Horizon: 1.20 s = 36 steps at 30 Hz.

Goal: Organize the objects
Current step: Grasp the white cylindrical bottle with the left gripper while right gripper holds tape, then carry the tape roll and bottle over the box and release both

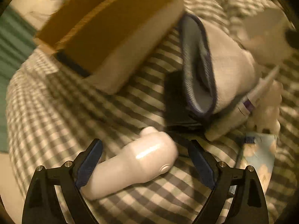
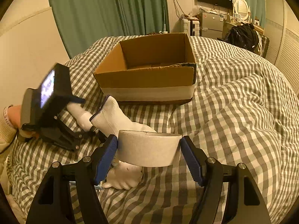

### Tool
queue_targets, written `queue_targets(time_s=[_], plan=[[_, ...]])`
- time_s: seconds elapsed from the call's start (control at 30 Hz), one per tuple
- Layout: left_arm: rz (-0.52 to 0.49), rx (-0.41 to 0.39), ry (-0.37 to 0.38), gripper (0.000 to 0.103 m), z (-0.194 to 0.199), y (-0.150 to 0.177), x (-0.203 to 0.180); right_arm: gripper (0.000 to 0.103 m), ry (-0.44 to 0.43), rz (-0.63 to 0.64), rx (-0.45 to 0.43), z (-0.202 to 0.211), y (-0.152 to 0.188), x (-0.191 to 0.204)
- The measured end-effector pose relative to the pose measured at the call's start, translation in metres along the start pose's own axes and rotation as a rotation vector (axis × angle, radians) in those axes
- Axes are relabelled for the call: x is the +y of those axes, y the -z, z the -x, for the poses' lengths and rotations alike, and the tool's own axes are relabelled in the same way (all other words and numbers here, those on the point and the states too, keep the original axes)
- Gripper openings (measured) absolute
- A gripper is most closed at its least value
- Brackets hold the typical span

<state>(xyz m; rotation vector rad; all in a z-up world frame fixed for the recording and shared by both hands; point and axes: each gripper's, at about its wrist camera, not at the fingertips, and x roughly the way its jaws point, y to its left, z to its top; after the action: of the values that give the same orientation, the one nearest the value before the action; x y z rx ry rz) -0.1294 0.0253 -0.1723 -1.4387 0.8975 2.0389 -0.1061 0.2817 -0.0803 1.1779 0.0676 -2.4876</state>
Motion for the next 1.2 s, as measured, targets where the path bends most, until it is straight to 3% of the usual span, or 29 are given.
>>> queue_targets(time_s=[0.1, 0.2, 0.3, 0.37, 0.47, 0.67, 0.9, 1.2], plan=[[-0.046, 0.041, 0.006, 0.092, -0.005, 0.002, -0.006, 0.070, 0.000, -0.006, 0.004, -0.001, 0.000, -0.001], [-0.051, 0.062, -0.048, 0.076, -0.003, 0.007, -0.007, 0.070, -0.001, -0.008, 0.004, 0.001, 0.001, -0.001], [-0.048, 0.052, -0.064, 0.073, 0.007, 0.015, -0.006, 0.070, 0.004, -0.003, 0.005, 0.003, 0.001, 0.001], [-0.057, 0.035, -0.082, 0.065, 0.016, 0.020, -0.009, 0.070, 0.002, 0.002, 0.003, 0.005, 0.002, 0.003], [-0.059, -0.005, -0.109, 0.060, 0.036, 0.024, -0.016, 0.070, 0.000, 0.009, -0.007, 0.011, 0.002, 0.008], [0.052, -0.100, -0.128, 0.058, 0.080, 0.023, -0.011, 0.070, -0.005, 0.028, -0.046, 0.028, -0.002, 0.021], [0.212, -0.282, -0.039, 0.058, 0.145, 0.006, -0.009, 0.069, 0.021, 0.059, -0.131, 0.059, -0.021, 0.035], [0.320, -0.408, -0.006, 0.058, 0.192, -0.034, 0.030, 0.069, 0.060, 0.133, -0.261, 0.091, -0.078, 0.049]])
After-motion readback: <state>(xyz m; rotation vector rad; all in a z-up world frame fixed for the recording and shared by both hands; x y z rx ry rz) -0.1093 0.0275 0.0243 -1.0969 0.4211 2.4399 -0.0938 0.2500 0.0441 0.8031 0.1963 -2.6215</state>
